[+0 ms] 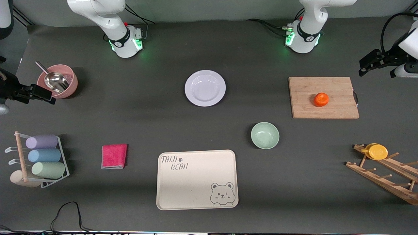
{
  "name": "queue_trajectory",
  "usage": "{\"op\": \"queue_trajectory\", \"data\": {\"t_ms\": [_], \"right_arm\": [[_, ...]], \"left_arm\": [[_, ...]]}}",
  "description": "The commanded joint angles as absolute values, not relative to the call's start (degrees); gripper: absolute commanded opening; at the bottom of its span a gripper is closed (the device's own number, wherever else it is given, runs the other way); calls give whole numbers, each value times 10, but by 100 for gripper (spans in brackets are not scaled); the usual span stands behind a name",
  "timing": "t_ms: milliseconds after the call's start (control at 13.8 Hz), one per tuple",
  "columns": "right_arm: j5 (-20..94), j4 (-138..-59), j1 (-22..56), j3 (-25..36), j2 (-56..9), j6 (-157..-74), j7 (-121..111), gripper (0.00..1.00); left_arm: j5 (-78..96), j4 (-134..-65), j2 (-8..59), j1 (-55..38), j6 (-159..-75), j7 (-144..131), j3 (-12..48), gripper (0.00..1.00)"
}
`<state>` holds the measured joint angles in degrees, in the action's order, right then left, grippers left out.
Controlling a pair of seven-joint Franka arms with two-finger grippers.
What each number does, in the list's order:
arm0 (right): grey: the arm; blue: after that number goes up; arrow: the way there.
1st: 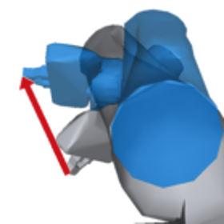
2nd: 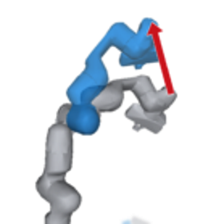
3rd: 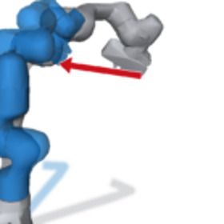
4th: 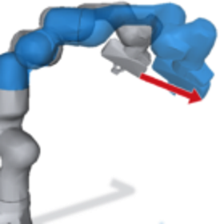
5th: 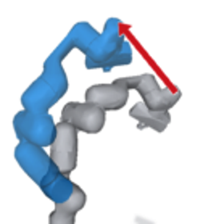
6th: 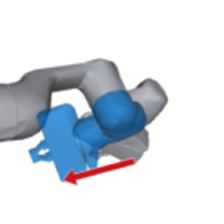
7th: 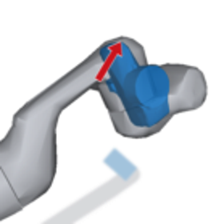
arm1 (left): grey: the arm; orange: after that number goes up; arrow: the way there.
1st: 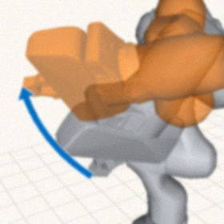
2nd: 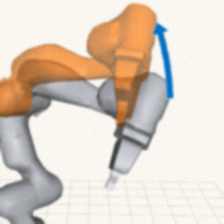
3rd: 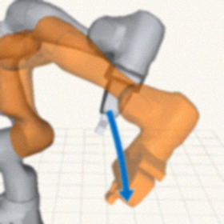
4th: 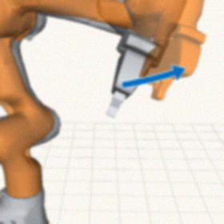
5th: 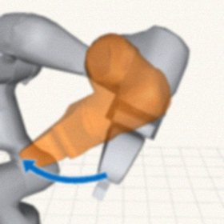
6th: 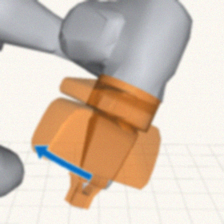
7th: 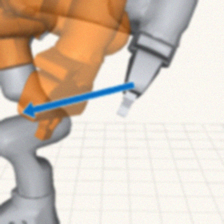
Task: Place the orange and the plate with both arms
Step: 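Lower the left gripper onto the orange on the cutting board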
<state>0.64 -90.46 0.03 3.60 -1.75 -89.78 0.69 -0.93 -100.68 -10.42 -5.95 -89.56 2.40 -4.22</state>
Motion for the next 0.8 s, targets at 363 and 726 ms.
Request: {"op": "queue_trajectory", "data": {"t_ms": [363,726], "right_arm": [[-7,-895,-2,32,-18,-885,21,100],[-7,-895,-2,32,-18,-884,20,100]], "left_arm": [[-26,-1039,-95,-58,-868,51,-38,100],[-46,-1239,-101,-47,-1081,48,-51,99]]}}
